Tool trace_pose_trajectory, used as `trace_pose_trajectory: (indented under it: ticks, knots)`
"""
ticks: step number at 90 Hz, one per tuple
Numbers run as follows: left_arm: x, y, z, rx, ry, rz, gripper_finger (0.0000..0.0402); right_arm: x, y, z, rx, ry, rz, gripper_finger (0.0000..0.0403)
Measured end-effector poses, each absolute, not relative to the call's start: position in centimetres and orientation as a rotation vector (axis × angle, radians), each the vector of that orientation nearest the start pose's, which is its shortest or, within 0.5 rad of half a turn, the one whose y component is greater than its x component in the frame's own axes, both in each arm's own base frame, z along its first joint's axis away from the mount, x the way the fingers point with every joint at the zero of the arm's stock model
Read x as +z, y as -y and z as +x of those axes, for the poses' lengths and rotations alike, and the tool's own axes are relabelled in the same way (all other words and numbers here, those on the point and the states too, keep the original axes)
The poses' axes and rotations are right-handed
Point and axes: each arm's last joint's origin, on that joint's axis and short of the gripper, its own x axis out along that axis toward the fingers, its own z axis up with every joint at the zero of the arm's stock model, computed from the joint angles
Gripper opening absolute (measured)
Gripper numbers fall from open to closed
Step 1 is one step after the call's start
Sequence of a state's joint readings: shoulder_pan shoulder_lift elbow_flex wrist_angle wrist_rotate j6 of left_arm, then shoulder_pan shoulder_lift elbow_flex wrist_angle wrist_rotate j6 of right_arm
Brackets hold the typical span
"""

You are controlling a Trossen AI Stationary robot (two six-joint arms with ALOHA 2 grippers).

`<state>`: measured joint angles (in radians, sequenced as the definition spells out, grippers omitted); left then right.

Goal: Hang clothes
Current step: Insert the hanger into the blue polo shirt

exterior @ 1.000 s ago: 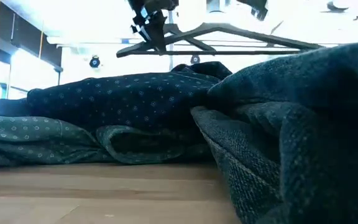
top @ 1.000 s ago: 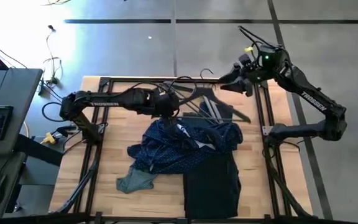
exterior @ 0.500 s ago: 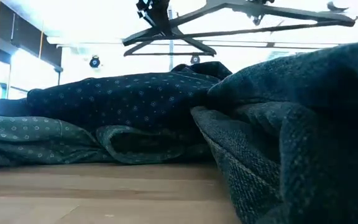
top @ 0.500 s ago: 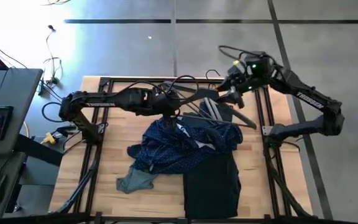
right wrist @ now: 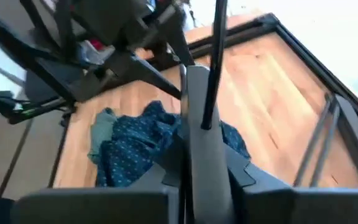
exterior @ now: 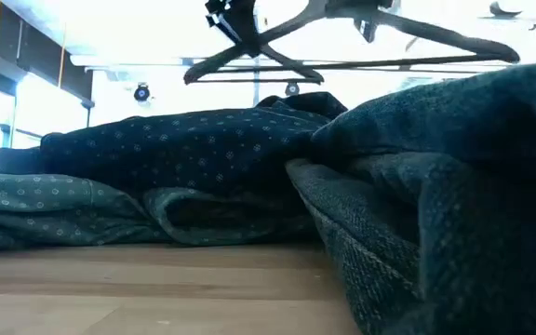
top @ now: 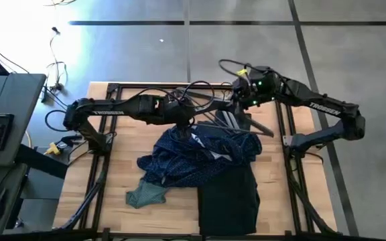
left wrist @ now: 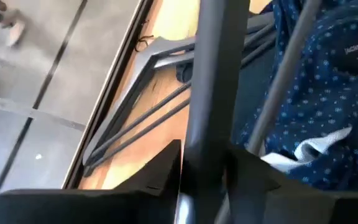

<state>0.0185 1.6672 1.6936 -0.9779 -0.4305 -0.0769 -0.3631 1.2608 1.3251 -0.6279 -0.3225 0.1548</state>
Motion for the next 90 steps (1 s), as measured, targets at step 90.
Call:
trace_pose_trajectory:
  ticks: [90]
  knots:
    - [24.7,-11.6,34.9,0.495,-0.785,-0.672,0.0149,38.6,4.1,17.5,-0.035,-0.789,0.344,0.0024]
